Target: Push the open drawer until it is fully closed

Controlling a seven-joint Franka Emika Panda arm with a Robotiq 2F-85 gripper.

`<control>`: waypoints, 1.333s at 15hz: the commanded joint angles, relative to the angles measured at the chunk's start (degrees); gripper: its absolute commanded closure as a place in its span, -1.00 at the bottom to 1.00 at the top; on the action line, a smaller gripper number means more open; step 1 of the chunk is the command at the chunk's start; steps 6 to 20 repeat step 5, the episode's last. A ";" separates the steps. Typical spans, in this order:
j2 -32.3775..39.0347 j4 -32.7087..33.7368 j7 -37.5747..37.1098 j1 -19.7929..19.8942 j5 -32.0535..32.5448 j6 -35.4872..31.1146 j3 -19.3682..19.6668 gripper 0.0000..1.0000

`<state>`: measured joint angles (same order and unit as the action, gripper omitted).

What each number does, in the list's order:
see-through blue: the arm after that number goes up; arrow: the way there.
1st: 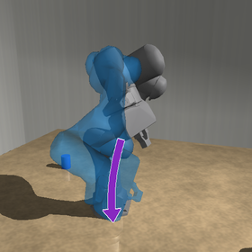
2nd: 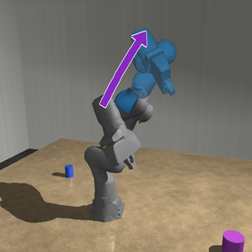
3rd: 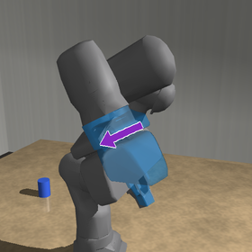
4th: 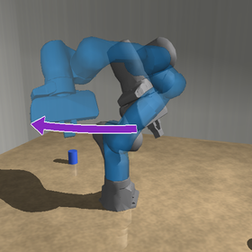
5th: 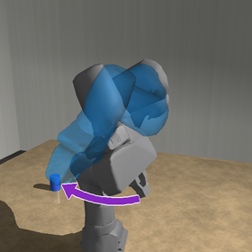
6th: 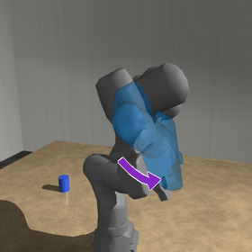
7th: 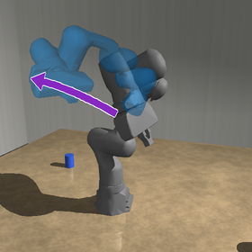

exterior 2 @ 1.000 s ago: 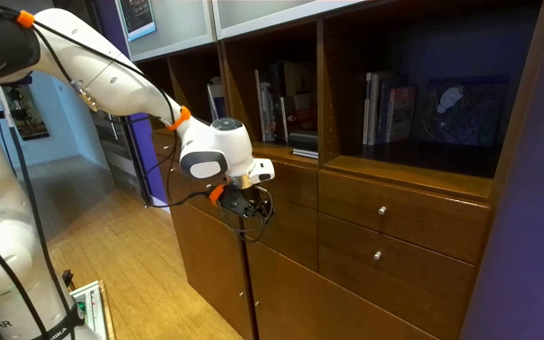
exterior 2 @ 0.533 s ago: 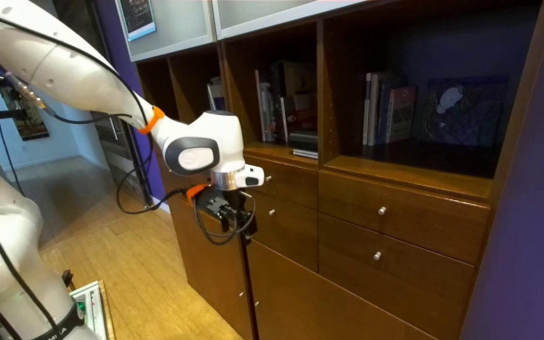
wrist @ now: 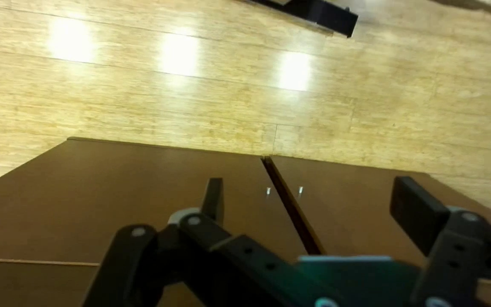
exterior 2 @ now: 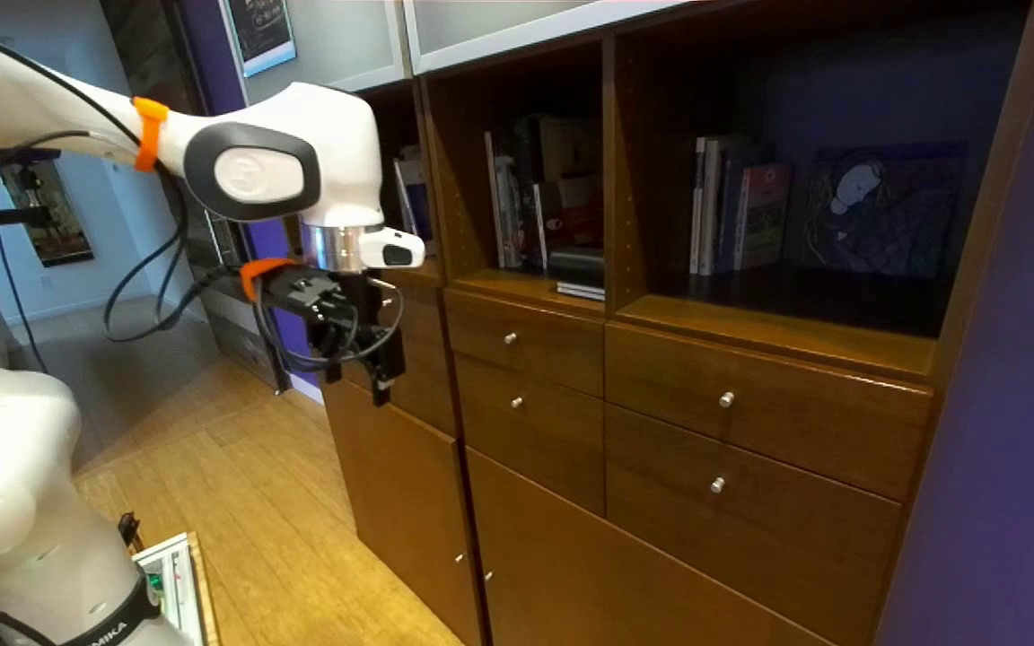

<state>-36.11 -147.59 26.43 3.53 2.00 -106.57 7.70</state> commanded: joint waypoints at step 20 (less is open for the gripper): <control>-6.48 -1.18 1.97 -1.71 1.79 4.27 1.73 -1.00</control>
